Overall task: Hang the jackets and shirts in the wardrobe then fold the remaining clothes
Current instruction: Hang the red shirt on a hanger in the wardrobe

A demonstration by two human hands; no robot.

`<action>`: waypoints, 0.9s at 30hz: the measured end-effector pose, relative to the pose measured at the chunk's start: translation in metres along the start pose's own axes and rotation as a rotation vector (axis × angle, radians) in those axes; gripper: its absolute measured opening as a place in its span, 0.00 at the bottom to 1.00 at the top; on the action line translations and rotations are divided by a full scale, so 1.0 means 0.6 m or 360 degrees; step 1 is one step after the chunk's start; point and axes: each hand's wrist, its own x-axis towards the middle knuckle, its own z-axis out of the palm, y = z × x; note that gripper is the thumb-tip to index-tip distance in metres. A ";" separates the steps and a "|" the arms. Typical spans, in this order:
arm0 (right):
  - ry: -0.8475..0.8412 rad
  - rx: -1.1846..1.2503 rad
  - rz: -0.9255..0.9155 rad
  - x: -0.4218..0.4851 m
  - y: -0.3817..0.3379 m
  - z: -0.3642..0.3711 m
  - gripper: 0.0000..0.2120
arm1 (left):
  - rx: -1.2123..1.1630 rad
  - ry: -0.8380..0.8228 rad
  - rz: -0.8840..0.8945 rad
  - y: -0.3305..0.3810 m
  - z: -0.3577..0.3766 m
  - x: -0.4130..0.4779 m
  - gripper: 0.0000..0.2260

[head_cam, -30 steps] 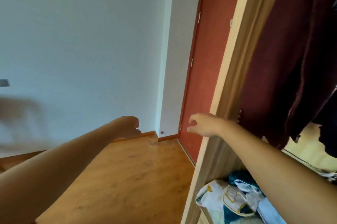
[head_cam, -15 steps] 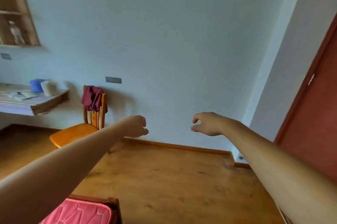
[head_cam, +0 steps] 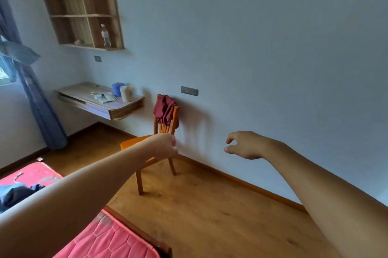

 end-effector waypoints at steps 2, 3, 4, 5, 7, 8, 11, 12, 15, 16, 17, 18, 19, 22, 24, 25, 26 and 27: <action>-0.0016 -0.0013 -0.0066 0.064 0.020 -0.013 0.23 | 0.0011 0.0030 -0.0071 0.008 -0.002 0.049 0.16; -0.0024 -0.0025 -0.0099 0.095 0.032 -0.022 0.23 | 0.0007 0.0049 -0.0109 0.013 -0.004 0.073 0.16; -0.0030 -0.0036 -0.0130 0.126 0.044 -0.033 0.23 | -0.0002 0.0068 -0.0141 0.019 -0.007 0.097 0.17; -0.0040 -0.0041 -0.0158 0.156 0.055 -0.046 0.23 | -0.0016 0.0080 -0.0181 0.026 -0.013 0.118 0.17; -0.0069 -0.0050 -0.0210 0.211 0.074 -0.076 0.23 | -0.0032 0.0084 -0.0266 0.039 -0.028 0.157 0.15; -0.0084 -0.0064 -0.0239 0.237 0.083 -0.090 0.23 | -0.0043 0.0087 -0.0303 0.043 -0.035 0.175 0.15; -0.0097 -0.0113 -0.0340 0.317 0.101 -0.122 0.21 | -0.0089 0.0146 -0.0408 0.047 -0.049 0.232 0.15; -0.0102 -0.0112 -0.0369 0.342 0.104 -0.128 0.21 | -0.0098 0.0162 -0.0438 0.045 -0.052 0.249 0.16; -0.0142 -0.0119 -0.0450 0.410 0.104 -0.140 0.21 | -0.0116 0.0164 -0.0527 0.033 -0.057 0.297 0.18; -0.0155 -0.0126 -0.0480 0.432 0.102 -0.143 0.21 | -0.0115 0.0162 -0.0551 0.025 -0.058 0.315 0.18; -0.0170 -0.0132 -0.0510 0.457 0.099 -0.144 0.21 | -0.0117 0.0163 -0.0574 0.017 -0.060 0.334 0.18; -0.0182 -0.0135 -0.0539 0.483 0.095 -0.146 0.21 | -0.0124 0.0169 -0.0598 0.007 -0.062 0.352 0.18; -0.0193 -0.0137 -0.0565 0.511 0.090 -0.147 0.22 | -0.0132 0.0173 -0.0622 -0.003 -0.064 0.372 0.19; -0.0217 -0.0148 -0.0620 0.600 0.069 -0.147 0.23 | -0.0154 0.0178 -0.0673 -0.040 -0.070 0.433 0.19; -0.0235 -0.0183 -0.0667 0.665 0.049 -0.145 0.22 | -0.0164 0.0177 -0.0699 -0.072 -0.074 0.479 0.19; -0.0238 -0.0204 -0.0691 0.699 0.037 -0.145 0.22 | -0.0165 0.0182 -0.0707 -0.091 -0.078 0.503 0.19; -0.0234 -0.0224 -0.0710 0.733 0.024 -0.146 0.22 | -0.0166 0.0187 -0.0714 -0.112 -0.082 0.529 0.18; -0.0230 -0.0239 -0.0723 0.769 0.010 -0.147 0.22 | -0.0169 0.0194 -0.0721 -0.134 -0.088 0.556 0.18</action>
